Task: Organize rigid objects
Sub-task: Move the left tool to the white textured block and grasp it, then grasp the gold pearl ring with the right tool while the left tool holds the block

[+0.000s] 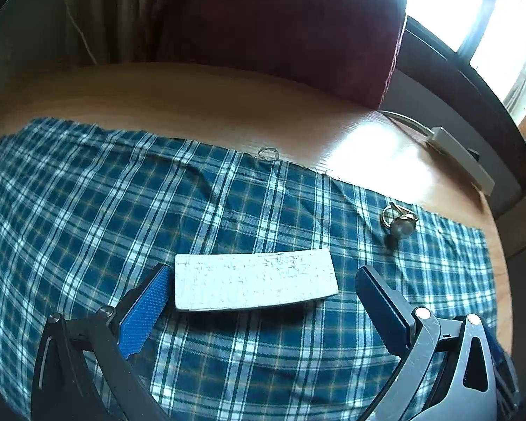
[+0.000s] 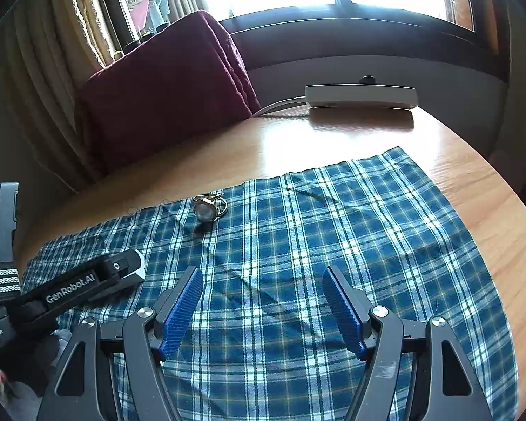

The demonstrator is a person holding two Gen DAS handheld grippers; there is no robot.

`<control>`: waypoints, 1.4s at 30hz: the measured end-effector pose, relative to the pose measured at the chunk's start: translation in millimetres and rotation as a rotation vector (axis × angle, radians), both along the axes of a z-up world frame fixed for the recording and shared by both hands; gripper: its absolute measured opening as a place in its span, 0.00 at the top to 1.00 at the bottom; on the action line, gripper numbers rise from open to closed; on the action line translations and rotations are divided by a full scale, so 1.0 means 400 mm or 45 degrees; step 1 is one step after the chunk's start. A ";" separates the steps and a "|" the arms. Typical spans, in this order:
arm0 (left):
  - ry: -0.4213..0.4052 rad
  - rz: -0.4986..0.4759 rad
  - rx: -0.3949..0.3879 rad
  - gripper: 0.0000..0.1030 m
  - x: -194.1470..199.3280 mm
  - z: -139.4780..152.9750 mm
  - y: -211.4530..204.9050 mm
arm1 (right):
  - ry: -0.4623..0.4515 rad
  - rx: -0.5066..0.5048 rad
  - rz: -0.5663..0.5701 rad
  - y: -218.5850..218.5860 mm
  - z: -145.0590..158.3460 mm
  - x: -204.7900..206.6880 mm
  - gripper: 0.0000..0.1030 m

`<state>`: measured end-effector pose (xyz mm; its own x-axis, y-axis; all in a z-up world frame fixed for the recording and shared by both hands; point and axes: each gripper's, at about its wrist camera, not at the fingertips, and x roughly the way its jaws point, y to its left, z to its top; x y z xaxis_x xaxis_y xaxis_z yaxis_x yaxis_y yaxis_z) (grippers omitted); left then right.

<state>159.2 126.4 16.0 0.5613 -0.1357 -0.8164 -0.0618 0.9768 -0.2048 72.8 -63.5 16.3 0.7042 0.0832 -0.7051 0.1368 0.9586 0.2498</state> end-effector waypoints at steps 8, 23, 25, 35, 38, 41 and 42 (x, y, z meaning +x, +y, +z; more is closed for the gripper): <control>-0.032 -0.027 0.100 0.00 0.018 -0.016 -0.044 | -0.001 -0.002 0.005 0.004 -0.001 -0.003 0.28; -0.024 -0.064 0.131 0.03 0.023 -0.024 -0.053 | -0.001 -0.005 0.010 0.006 -0.001 -0.010 0.28; -0.034 -0.053 0.129 0.08 0.018 -0.020 -0.049 | 0.000 -0.007 0.012 0.006 -0.002 -0.010 0.28; -0.115 -0.050 0.138 0.08 -0.048 0.005 -0.002 | 0.005 -0.004 0.017 0.007 -0.006 -0.009 0.28; -0.179 -0.033 0.155 0.08 -0.101 0.039 0.029 | 0.006 0.001 0.029 0.007 -0.009 -0.007 0.28; -0.237 -0.012 0.185 0.08 -0.155 0.058 0.068 | 0.000 0.004 0.044 0.009 -0.009 -0.009 0.28; -0.251 -0.006 0.187 0.08 -0.172 0.062 0.084 | -0.004 0.005 0.051 0.010 -0.009 -0.010 0.28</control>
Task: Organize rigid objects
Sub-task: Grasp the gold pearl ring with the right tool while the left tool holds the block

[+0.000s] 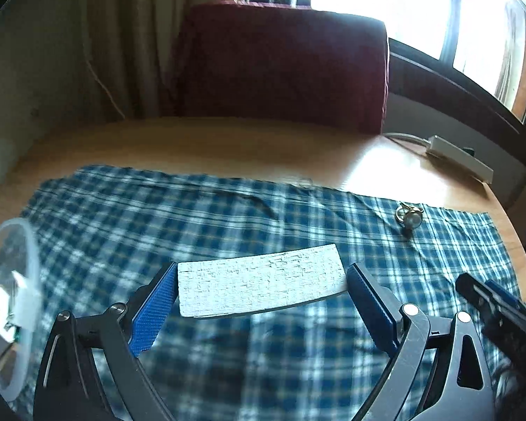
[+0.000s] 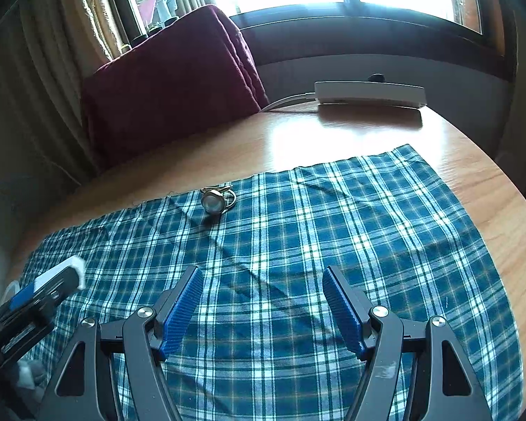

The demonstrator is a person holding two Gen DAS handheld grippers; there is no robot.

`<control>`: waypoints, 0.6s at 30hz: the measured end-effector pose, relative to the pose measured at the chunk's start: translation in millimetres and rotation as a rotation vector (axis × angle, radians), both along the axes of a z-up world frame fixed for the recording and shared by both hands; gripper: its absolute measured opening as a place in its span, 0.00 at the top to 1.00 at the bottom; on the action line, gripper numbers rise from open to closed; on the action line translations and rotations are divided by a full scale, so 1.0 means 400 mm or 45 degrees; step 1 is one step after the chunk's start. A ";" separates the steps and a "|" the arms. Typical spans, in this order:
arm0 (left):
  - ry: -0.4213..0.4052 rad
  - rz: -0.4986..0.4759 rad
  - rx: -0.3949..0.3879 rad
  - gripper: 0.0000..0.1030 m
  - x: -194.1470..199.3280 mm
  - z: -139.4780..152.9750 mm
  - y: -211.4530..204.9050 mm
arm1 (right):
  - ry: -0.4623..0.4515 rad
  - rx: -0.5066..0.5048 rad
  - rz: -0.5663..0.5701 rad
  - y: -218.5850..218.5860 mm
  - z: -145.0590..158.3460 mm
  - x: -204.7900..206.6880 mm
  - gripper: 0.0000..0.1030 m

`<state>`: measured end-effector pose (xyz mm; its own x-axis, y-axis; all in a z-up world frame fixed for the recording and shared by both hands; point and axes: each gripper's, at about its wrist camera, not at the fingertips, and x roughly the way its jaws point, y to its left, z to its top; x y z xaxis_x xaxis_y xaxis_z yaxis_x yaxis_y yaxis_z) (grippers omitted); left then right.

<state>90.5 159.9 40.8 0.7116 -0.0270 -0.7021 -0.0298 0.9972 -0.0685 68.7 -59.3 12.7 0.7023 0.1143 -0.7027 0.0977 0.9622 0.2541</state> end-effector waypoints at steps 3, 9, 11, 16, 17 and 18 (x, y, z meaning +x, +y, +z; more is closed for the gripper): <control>-0.034 0.024 0.013 0.08 -0.038 0.008 0.039 | -0.010 0.002 0.019 0.006 0.003 -0.004 0.28; -0.107 0.073 0.034 0.08 -0.104 0.035 0.105 | -0.029 0.006 0.053 0.015 0.013 -0.013 0.28; -0.124 0.084 0.039 0.08 -0.124 0.039 0.127 | -0.018 0.006 0.058 0.021 0.013 -0.009 0.28; -0.137 0.098 0.026 0.08 -0.146 0.033 0.157 | 0.031 -0.045 0.077 0.043 0.003 0.029 0.28; -0.133 0.095 0.012 0.08 -0.149 0.031 0.164 | 0.034 -0.068 0.084 0.050 0.004 0.038 0.28; -0.130 0.094 0.004 0.08 -0.149 0.030 0.163 | 0.035 -0.087 0.091 0.057 0.005 0.046 0.28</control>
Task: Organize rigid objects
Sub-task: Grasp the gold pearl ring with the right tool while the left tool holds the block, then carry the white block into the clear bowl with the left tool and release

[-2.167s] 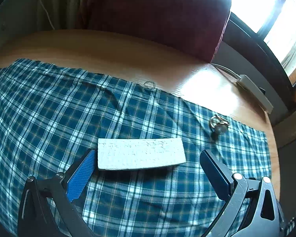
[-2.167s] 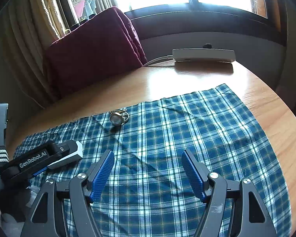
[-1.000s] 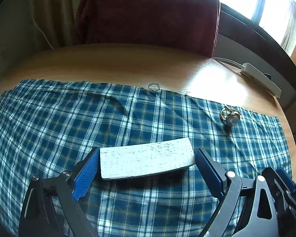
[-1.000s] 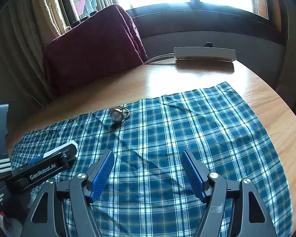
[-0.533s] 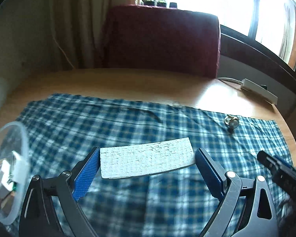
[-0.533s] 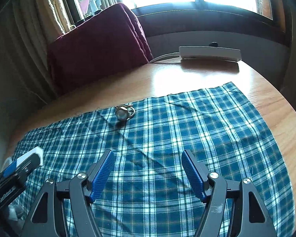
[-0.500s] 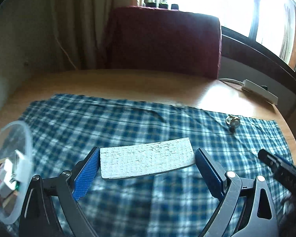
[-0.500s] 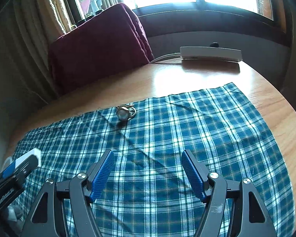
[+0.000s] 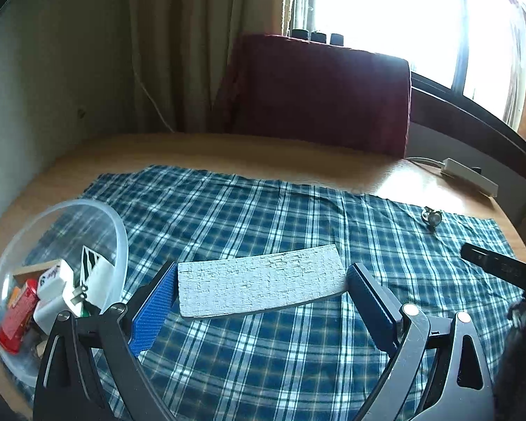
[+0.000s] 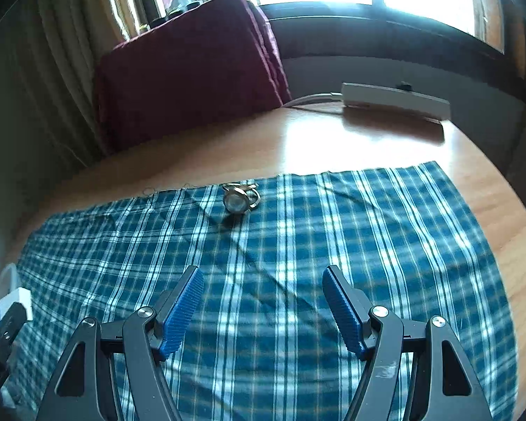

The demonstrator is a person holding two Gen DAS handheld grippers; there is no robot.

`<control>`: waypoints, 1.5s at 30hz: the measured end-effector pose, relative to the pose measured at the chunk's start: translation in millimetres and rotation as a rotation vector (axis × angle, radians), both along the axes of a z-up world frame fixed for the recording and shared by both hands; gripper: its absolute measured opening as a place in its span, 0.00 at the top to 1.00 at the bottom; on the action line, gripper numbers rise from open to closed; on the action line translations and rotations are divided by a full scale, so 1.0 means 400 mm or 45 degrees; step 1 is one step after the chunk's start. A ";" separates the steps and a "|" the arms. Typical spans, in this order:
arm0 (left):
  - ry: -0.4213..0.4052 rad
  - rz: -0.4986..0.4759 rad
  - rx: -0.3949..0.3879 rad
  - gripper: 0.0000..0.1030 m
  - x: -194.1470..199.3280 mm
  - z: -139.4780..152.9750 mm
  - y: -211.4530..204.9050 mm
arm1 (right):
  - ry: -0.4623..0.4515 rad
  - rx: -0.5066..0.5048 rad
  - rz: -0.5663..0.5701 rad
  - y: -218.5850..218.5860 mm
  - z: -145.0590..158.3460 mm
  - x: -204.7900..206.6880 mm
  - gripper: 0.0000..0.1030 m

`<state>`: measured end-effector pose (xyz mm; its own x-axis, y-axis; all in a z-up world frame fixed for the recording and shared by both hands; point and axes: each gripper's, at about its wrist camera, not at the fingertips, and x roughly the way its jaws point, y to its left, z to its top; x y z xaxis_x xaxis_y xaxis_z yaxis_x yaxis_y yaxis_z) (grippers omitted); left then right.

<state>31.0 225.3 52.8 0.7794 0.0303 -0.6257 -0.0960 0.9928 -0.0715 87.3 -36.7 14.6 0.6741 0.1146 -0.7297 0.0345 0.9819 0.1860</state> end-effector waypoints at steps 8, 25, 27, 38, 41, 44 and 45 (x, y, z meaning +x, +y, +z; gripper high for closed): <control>0.009 -0.017 -0.047 0.08 0.001 -0.001 0.005 | 0.052 -0.033 0.007 0.034 0.009 0.115 0.35; 0.034 -0.025 -0.084 0.08 0.005 -0.004 0.013 | 0.091 -0.100 -0.007 0.051 -0.031 0.265 0.69; 0.038 -0.025 -0.091 0.08 0.005 -0.006 0.014 | 0.076 -0.126 0.000 0.052 -0.034 0.269 0.70; 0.024 -0.028 -0.111 0.08 0.001 -0.002 0.021 | 0.015 -0.092 0.078 0.064 -0.030 0.165 0.74; 0.014 -0.029 -0.116 0.08 -0.005 0.003 0.019 | 0.000 -0.064 0.114 0.073 -0.022 0.124 0.74; 0.010 -0.031 -0.123 0.08 -0.008 0.006 0.020 | -0.021 -0.032 0.153 0.089 -0.005 0.081 0.74; 0.008 -0.031 -0.124 0.08 -0.010 0.007 0.019 | -0.027 -0.025 0.164 0.101 0.001 0.067 0.74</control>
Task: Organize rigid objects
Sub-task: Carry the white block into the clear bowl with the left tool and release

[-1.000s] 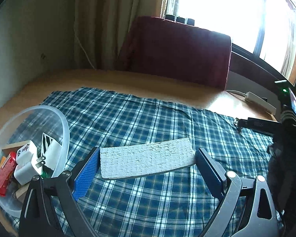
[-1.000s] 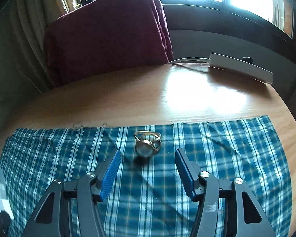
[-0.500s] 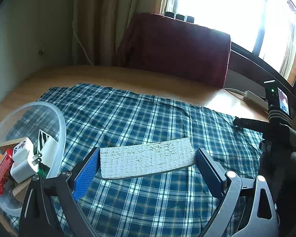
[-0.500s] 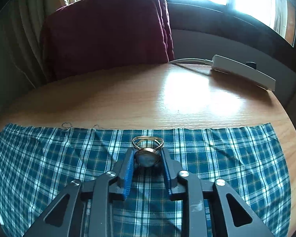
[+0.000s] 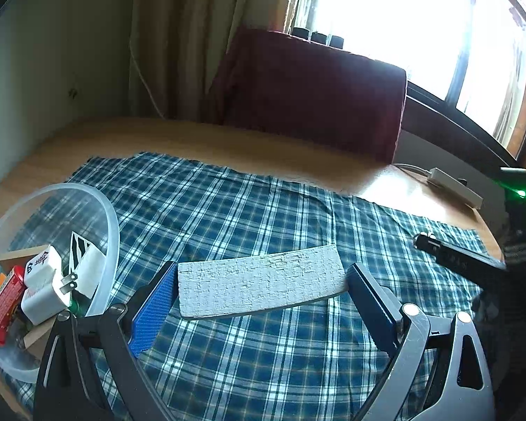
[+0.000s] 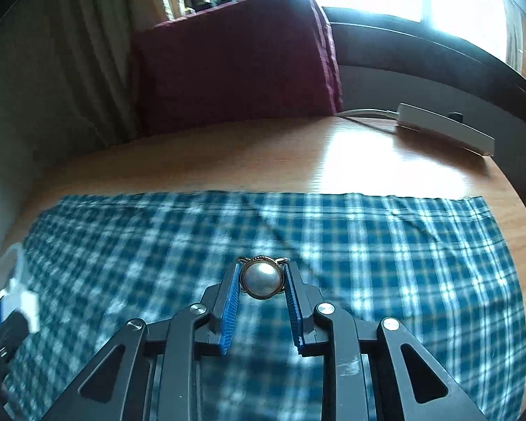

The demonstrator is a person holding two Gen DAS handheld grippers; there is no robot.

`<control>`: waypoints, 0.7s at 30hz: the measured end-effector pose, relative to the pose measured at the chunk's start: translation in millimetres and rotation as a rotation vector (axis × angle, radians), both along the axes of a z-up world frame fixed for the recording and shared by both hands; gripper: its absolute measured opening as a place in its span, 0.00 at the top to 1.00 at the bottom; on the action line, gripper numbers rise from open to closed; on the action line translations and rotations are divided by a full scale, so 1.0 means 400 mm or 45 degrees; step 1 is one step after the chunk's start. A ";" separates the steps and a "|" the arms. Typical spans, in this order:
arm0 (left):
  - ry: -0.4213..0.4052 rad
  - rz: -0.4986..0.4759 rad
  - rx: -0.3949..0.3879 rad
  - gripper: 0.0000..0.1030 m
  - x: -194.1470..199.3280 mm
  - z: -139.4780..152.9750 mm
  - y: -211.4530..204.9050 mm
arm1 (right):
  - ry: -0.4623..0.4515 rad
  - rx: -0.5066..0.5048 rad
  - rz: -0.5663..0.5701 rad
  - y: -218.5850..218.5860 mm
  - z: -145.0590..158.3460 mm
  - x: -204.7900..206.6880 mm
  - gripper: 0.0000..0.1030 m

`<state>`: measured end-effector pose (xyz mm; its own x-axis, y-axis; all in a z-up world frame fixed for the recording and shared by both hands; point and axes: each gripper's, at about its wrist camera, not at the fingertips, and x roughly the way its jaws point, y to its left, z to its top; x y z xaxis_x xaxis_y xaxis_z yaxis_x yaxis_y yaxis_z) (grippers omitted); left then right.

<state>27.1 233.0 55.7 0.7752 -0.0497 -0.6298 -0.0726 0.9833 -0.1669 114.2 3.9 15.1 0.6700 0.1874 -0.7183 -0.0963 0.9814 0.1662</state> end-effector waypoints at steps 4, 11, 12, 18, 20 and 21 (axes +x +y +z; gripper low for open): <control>-0.009 0.004 -0.009 0.08 -0.005 0.007 0.005 | -0.029 0.040 0.060 0.049 0.032 -0.053 0.74; -0.034 0.011 -0.032 0.08 -0.015 0.022 0.020 | -0.053 0.120 0.135 0.105 0.057 -0.121 0.74; -0.039 0.012 -0.037 0.08 -0.018 0.025 0.022 | -0.055 0.131 0.147 0.114 0.060 -0.130 0.74; -0.083 0.046 -0.031 0.08 -0.037 0.040 0.039 | -0.060 0.171 0.191 0.149 0.066 -0.164 0.74; -0.094 0.063 -0.030 0.08 -0.043 0.042 0.052 | -0.058 0.174 0.207 0.166 0.066 -0.173 0.74; -0.100 0.073 -0.034 0.08 -0.045 0.044 0.061 | -0.057 0.177 0.215 0.175 0.066 -0.177 0.74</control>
